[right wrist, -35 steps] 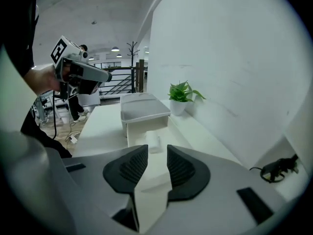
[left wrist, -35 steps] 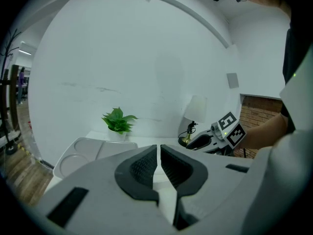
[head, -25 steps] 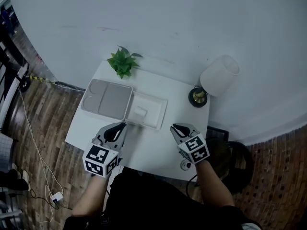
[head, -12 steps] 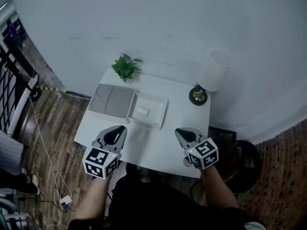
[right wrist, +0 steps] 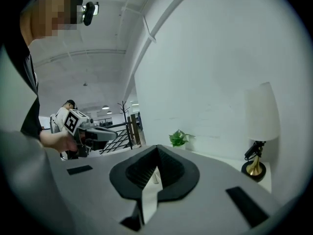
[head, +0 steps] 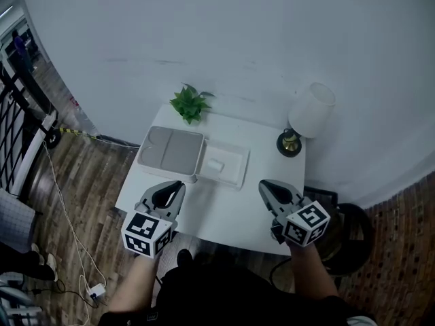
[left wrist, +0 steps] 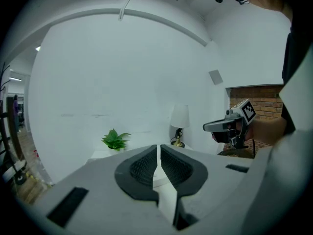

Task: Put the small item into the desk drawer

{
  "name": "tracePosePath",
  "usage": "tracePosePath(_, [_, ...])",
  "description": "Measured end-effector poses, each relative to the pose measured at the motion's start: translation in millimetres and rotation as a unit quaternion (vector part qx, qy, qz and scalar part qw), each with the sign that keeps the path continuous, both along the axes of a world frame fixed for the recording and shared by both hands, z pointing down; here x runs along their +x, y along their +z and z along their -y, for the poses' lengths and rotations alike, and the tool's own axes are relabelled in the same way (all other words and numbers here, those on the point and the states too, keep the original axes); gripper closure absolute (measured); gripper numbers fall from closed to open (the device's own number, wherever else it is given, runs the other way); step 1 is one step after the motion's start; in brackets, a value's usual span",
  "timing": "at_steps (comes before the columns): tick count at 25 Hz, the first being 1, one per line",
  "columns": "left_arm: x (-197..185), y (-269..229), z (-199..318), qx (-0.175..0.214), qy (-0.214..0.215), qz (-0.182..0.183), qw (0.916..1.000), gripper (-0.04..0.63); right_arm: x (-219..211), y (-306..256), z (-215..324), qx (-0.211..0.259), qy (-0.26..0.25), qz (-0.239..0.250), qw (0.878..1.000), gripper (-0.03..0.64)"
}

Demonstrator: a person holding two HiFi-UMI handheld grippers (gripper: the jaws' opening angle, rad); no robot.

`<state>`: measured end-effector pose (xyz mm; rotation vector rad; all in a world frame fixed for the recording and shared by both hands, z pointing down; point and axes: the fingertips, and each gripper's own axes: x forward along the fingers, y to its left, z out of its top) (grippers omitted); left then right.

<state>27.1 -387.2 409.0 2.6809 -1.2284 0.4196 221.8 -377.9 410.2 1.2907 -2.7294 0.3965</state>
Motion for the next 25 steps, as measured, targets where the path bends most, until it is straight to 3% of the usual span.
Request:
tracePosePath(5, [-24, -16, 18, 0.024, 0.026, 0.019, 0.9992, 0.565, -30, -31, 3, 0.041, 0.012, 0.008, 0.999, 0.614])
tracePosePath(15, [-77, -45, 21, 0.045, -0.016, -0.04, 0.998, 0.565, -61, -79, -13, 0.105, 0.035, 0.003, 0.994, 0.614])
tracePosePath(25, [-77, -37, 17, 0.044, -0.001, -0.037, 0.9983, 0.566, -55, -73, -28, 0.101, 0.056, -0.003, 0.993, 0.614])
